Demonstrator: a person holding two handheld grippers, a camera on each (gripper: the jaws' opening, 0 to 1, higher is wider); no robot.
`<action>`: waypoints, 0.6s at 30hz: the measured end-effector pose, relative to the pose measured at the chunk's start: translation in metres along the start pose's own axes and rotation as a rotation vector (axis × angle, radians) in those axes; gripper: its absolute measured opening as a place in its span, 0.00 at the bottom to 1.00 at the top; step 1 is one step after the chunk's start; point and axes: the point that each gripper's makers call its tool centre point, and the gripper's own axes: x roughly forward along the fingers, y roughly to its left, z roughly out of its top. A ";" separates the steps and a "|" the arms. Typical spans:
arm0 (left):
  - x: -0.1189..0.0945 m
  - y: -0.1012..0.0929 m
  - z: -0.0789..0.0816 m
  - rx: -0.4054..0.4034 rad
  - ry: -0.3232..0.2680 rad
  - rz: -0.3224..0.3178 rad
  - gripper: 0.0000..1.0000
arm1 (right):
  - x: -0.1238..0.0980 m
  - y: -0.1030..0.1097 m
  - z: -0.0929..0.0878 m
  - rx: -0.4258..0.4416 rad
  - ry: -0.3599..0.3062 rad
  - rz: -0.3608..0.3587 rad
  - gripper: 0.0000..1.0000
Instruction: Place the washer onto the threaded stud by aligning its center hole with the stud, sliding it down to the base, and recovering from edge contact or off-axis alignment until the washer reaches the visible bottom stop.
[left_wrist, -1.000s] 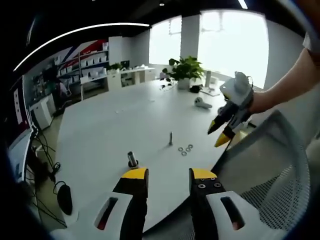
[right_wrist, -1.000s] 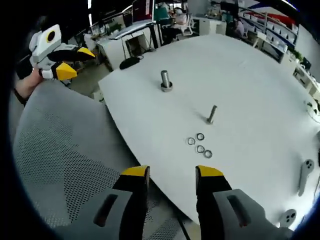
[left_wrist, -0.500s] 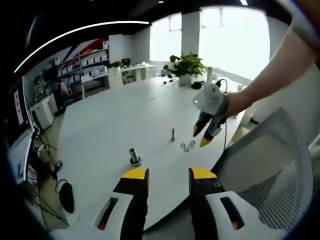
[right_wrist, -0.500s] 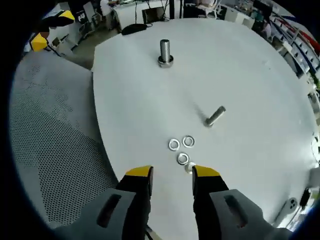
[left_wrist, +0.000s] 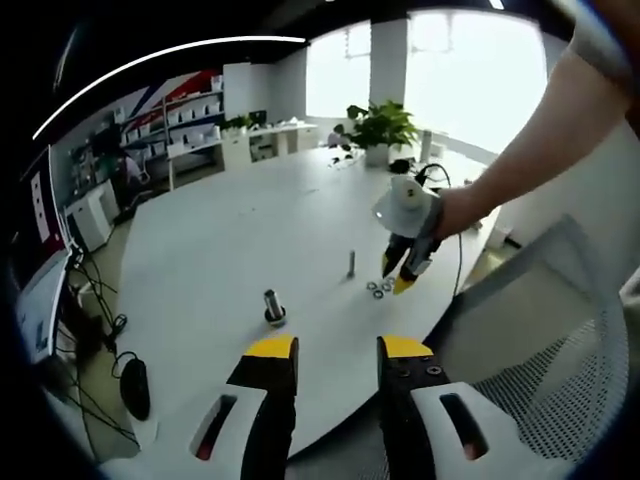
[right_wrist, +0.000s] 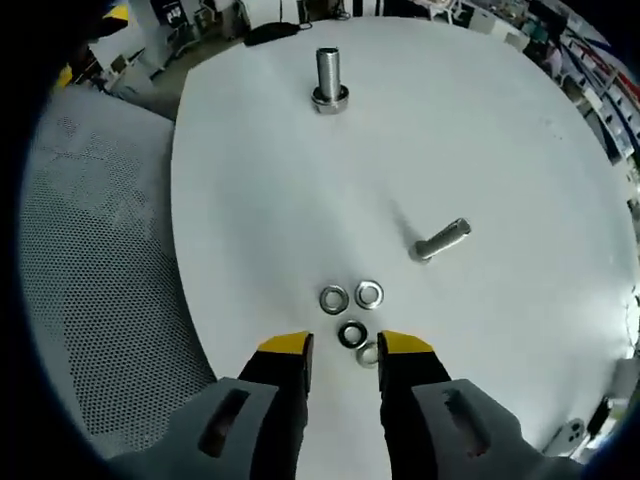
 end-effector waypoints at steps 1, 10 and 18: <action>0.000 0.001 0.001 0.000 -0.003 0.003 0.30 | 0.000 0.001 0.000 -0.004 0.001 -0.002 0.28; 0.000 0.002 -0.002 -0.004 0.010 0.012 0.29 | 0.002 -0.002 0.001 -0.019 0.006 0.002 0.26; 0.001 0.002 -0.004 0.005 0.025 0.014 0.29 | 0.003 -0.001 0.001 -0.044 0.060 0.005 0.26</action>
